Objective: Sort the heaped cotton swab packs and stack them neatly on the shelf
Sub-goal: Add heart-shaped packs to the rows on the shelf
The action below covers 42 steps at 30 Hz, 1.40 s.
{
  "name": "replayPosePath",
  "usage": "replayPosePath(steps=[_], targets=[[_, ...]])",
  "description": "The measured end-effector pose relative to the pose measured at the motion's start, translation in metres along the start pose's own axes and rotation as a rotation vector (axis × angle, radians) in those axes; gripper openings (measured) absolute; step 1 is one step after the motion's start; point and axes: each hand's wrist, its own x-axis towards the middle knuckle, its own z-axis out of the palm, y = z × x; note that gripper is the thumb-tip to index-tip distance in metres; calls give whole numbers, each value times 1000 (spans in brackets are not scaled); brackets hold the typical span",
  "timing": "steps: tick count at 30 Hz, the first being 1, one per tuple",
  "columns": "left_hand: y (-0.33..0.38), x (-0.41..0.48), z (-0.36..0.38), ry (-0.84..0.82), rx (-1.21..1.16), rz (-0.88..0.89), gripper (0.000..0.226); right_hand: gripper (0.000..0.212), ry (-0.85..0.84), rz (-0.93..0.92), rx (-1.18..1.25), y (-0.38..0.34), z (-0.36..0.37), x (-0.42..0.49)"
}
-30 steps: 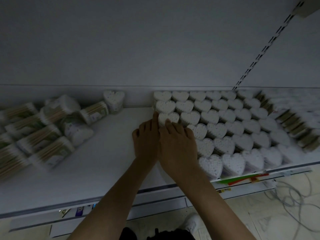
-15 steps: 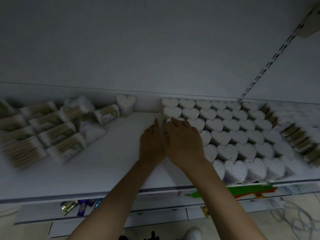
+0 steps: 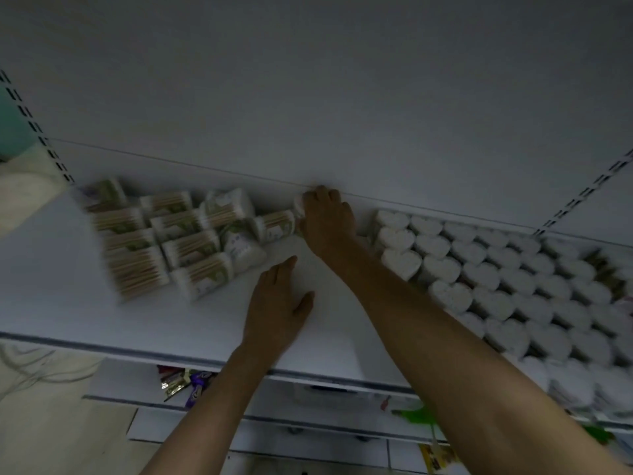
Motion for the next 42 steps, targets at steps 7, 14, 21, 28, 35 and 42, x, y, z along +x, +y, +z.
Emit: replayPosePath(steps=[7, 14, 21, 28, 35, 42], targets=[[-1, 3, 2, 33, -18, 21, 75, 40, -24, -12, -30, -4, -8, -4], [5, 0, 0, -18, 23, 105, 98, 20, 113, -24, -102, -5, -17, -77], [18, -24, 6, 1, -95, 274, 64, 25, 291, 65, 25, -10, -10, -175], [58, -38, 43, -25, -63, 323, 44, 42, 285, 231, 82, 8, -19, -211], [75, -27, 66, -97, -192, 310, 52, 40, 290, 243, 98, 31, -12, -222], [75, -23, 65, -119, -218, 229, 76, 39, 331, 279, 122, 37, -8, -211]])
